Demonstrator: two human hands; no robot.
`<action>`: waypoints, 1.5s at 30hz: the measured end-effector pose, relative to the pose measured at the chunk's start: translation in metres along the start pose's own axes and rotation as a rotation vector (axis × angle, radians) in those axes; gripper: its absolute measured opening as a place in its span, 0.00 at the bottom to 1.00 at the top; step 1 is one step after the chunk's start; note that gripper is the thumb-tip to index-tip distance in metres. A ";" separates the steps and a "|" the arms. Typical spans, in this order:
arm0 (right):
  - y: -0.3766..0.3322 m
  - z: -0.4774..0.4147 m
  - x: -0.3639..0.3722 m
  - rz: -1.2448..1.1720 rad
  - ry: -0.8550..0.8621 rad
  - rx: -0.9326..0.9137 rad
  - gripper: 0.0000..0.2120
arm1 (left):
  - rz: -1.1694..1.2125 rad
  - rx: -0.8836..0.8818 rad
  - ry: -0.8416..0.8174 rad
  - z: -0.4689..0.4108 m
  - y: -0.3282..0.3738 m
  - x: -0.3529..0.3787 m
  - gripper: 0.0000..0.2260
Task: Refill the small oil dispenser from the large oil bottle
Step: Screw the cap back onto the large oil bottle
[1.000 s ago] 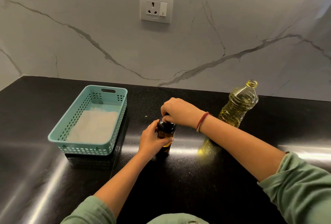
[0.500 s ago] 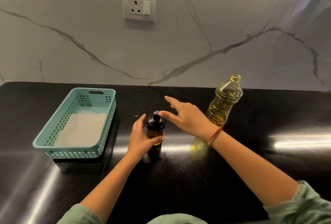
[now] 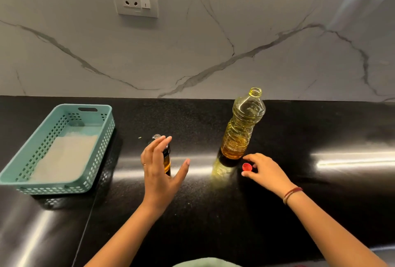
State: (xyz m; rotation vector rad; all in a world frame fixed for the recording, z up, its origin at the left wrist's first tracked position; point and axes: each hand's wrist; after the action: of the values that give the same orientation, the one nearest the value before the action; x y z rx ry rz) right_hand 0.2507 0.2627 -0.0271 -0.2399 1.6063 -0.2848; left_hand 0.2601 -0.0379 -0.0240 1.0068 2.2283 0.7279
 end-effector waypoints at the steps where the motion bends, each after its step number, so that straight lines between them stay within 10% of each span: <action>1: 0.002 -0.002 0.002 0.017 -0.017 -0.001 0.25 | 0.005 0.009 -0.002 0.001 0.004 0.005 0.28; 13: 0.021 -0.020 0.001 -0.035 -0.060 -0.016 0.17 | 0.045 -0.001 -0.071 0.000 0.022 0.048 0.27; 27: -0.019 -0.061 -0.181 -0.185 0.461 -0.377 0.16 | 0.185 -0.093 -0.241 -0.069 0.088 0.120 0.39; 45: -0.043 -0.111 -0.169 -0.821 0.244 -0.274 0.14 | 0.222 -0.193 -0.319 -0.083 0.086 0.167 0.34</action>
State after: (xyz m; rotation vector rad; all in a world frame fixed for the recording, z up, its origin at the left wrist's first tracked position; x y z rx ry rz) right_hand 0.1488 0.2805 0.1512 -1.1187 1.7180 -0.7411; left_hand 0.1522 0.1231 0.0435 1.1925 1.7582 0.7980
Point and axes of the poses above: each hand's wrist, its own z-axis away from the middle knuckle, its own x-axis out of the palm, y = z × x, and after that the axes turned 11 degrees about y, right-handed
